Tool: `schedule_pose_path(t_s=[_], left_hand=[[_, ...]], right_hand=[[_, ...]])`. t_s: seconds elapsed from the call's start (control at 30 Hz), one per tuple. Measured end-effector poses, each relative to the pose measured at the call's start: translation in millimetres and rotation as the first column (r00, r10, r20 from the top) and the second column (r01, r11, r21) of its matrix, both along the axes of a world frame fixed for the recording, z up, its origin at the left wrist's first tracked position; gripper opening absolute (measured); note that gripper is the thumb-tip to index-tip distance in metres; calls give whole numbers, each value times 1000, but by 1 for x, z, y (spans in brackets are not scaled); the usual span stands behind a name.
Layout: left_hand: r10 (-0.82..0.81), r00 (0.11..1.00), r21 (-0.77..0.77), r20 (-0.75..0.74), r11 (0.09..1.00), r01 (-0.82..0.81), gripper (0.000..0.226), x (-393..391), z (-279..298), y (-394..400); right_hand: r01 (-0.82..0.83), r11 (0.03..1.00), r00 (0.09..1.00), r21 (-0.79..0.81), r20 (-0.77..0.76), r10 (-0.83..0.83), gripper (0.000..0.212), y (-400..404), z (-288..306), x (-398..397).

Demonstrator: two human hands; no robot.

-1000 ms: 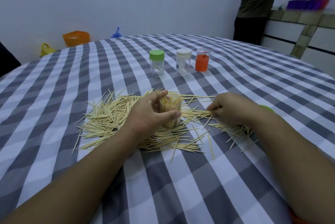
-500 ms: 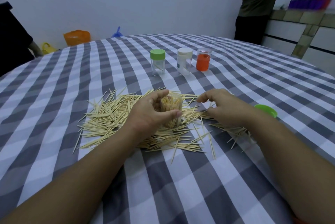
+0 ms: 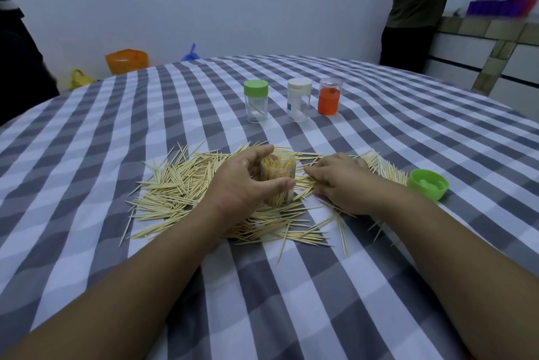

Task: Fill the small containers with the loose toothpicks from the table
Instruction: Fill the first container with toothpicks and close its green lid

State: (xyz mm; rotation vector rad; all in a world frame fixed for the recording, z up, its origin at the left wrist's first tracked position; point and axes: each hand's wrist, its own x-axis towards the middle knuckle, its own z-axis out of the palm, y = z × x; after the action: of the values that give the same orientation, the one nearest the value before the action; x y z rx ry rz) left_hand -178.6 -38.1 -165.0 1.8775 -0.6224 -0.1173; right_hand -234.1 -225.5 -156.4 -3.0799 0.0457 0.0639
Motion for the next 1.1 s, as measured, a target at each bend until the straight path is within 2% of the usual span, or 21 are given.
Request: schedule_pose_path(t_s=[0.2,0.33,0.47,0.53,0.6,0.67,0.8,0.87,0.93,1.0,1.1], left_hand=[[3,1000,-5,-3,1000,-3,76,0,0,0],[-7,1000,-11,1,1000,7,75,-1,1,0],[-12,1000,-6,12,1000,12,75,-1,1,1],[-15,1000,-16,4,1000,15,75,-1,0,1],[-14,1000,-9,10,1000,14,75,0,0,1],[-14,1000,-1,14,1000,14,75,0,0,2],[-21,1000,-8,2,1000,21,75,-1,0,1],[-30,1000,-13,0,999,30,75,-1,0,1],[-35,999,-10,-3,999,35,76,-1,0,1],[-43,999,-10,-8,999,43,79,-2,-1,0],[-58,998,-35,-23,998,57,82,-3,-1,-1]], right_hand=[[-28,991,996,-134,82,40,18,-3,-4,4],[-6,966,995,-260,98,33,19,-1,2,2],[47,957,996,-287,90,-22,19,-1,11,-4],[113,971,991,-210,100,-94,19,-4,13,-5],[191,982,977,-2,95,-190,16,-7,16,-7],[214,949,964,230,106,-243,17,-10,18,-8],[132,800,951,586,152,-268,20,-8,21,-9],[105,664,952,741,118,-283,17,-6,21,-9],[80,477,955,875,70,-289,14,-4,22,-10],[41,336,955,941,62,-291,13,-2,22,-10],[-52,188,938,981,112,-327,14,7,21,-8]])
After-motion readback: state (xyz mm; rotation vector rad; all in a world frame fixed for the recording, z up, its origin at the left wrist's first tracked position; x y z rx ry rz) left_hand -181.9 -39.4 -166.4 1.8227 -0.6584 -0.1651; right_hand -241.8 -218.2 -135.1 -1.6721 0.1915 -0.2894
